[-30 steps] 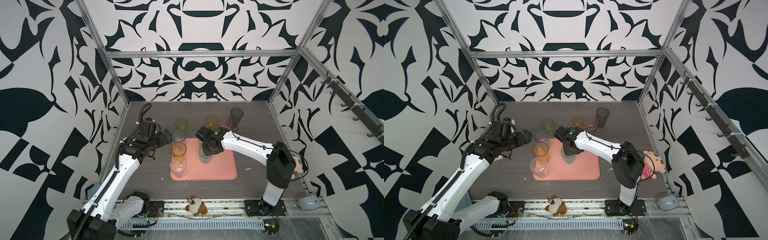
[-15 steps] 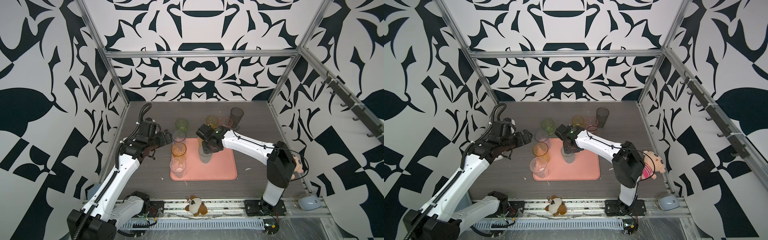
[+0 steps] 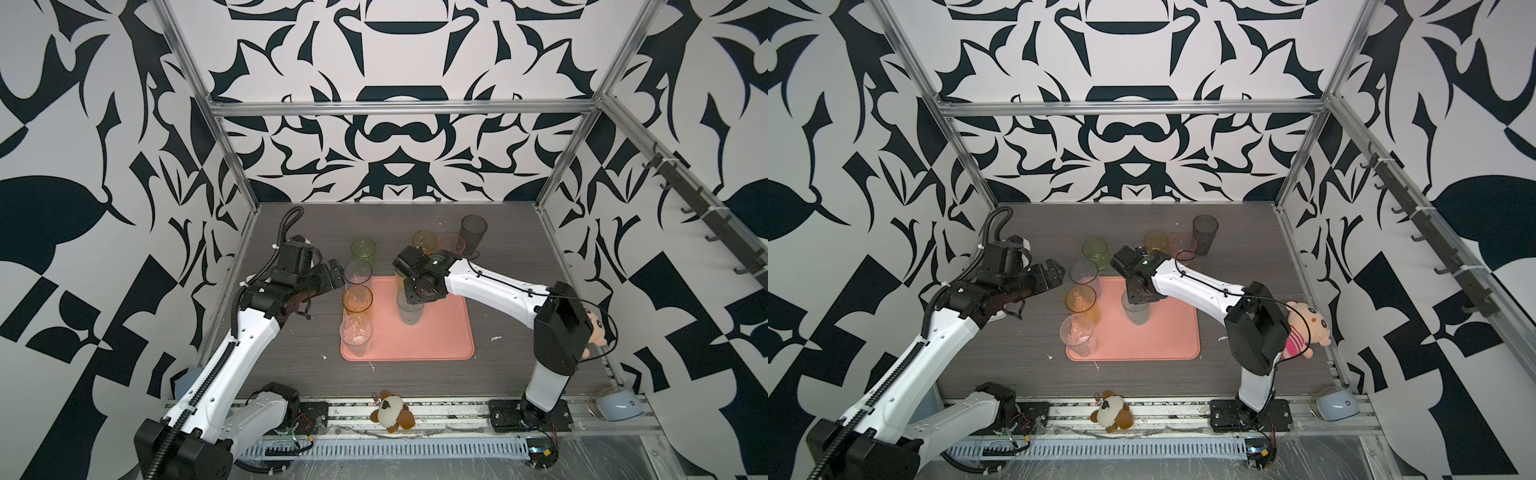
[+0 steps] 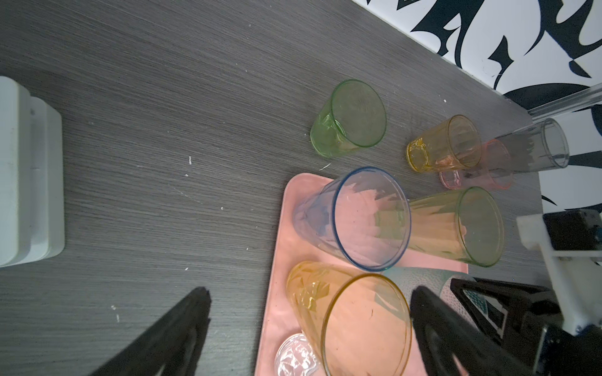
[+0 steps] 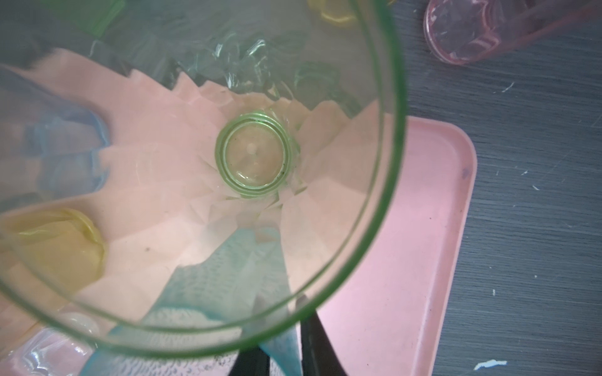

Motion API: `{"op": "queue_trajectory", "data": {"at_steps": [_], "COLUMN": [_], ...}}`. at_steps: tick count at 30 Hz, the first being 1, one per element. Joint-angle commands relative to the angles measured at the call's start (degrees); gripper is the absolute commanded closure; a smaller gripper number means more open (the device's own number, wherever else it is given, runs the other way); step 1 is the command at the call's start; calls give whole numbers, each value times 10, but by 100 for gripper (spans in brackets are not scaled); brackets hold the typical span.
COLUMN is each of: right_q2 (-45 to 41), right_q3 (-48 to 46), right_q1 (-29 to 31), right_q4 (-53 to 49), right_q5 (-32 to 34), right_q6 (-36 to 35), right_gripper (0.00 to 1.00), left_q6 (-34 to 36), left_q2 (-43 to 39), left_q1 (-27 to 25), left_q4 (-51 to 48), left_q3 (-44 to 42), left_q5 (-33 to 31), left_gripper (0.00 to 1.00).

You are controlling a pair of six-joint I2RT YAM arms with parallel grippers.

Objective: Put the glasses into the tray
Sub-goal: 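Open the right gripper and raise it off the teal glass, then move the right gripper over the dark grey glass farthest from the robot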

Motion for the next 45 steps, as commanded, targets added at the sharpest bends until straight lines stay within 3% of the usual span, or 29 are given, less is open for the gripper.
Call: {"op": "queue_trajectory", "data": {"at_steps": [1,16,28,36,45], "right_q2": [-12,-57,-97,-98,-104], "right_q3": [18,49,105,148,128], "right_q1": [-2,-2,-23,-99,-206], "right_q4": [-2,-44,-57,-41,61], "right_q5": [7,26,72,70,80], "right_q6": [-7,-22,-73,-124,-174], "right_gripper": [77,70,69,67,58], "left_q6": [-6,-5,-5,-5,-3], "left_q2": [-8,-9,-16,-17,-14], "left_q1": [-2,-2,-2,-2,-2], "left_q4": [-3,-9,-17,-22,-38], "left_q3": [-3,3,12,18,32], "left_q5": [2,2,-3,-5,-19], "left_gripper": [0,1,1,1,0]}}
